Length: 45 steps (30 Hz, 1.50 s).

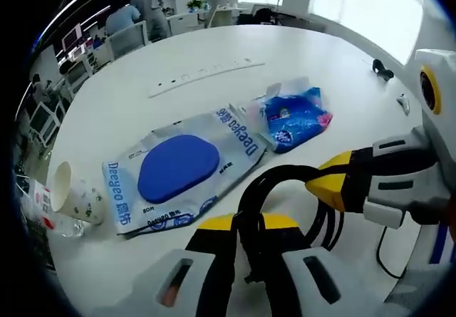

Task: Arrange the tabletop items into an orderly group along one side of the table until the central work area is clear of visible clutter.

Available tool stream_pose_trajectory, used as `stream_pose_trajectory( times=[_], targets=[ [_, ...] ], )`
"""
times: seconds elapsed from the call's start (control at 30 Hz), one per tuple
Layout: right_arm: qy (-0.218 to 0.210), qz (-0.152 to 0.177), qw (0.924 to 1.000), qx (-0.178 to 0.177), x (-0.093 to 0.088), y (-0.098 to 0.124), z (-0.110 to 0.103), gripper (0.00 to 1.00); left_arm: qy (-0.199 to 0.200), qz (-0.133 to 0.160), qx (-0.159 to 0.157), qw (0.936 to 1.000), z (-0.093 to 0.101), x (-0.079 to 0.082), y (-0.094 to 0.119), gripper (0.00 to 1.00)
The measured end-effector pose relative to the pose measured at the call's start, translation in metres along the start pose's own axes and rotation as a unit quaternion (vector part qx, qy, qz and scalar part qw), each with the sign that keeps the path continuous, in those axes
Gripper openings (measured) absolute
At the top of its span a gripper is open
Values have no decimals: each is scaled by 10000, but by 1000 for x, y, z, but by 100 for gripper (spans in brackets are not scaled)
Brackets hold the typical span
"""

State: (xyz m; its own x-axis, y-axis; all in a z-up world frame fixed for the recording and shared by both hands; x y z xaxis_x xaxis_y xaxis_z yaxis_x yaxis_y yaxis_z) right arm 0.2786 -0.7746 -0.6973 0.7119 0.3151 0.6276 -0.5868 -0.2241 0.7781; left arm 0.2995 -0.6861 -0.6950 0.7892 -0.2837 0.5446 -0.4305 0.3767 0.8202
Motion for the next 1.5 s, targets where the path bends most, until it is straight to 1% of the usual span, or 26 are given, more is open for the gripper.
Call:
stream_pose_trajectory(
  times=[0.17,0.43,0.67,1.0,1.13,1.23,1.5],
  targets=[
    [-6,-74,10000,26,-4,-7,1,2,-41,17,-59,10000,-2,-2,-5,10],
    [-21,-98,9999,79,-4,-11,-1,2,32,6,-14,10000,-6,-6,-9,10],
    [-40,-112,9999,95,-6,-13,-1,2,-3,-31,-28,10000,-7,-6,-12,11],
    [-65,-103,9999,101,-9,-16,-2,2,-76,-48,7,10000,-7,-7,-15,11],
    [-63,-138,9998,110,-14,-18,-3,3,-216,-20,-33,9998,-6,-10,-17,12],
    [-62,-135,9998,104,-17,-19,-5,3,-198,-19,-32,9998,-7,-11,-18,12],
    [-43,-99,9999,112,-15,-19,-4,3,-253,1,18,9997,-7,-10,-19,13]
  ],
)
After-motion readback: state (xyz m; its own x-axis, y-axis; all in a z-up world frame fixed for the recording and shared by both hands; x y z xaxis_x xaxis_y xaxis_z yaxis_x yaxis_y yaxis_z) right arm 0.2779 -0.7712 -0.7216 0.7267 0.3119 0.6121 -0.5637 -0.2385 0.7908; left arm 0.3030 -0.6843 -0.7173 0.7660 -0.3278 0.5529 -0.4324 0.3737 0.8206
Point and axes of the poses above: the point that each gripper's makers call its tool centre point, and the gripper's own axes: y roughly backward along the fingers, z roughly to its right, x roughly out of its top, the point moved 3 cm from there along y, roughly backward along the fingers, and after that the axes turned 12 degrees about y, right-handed, at the moved point
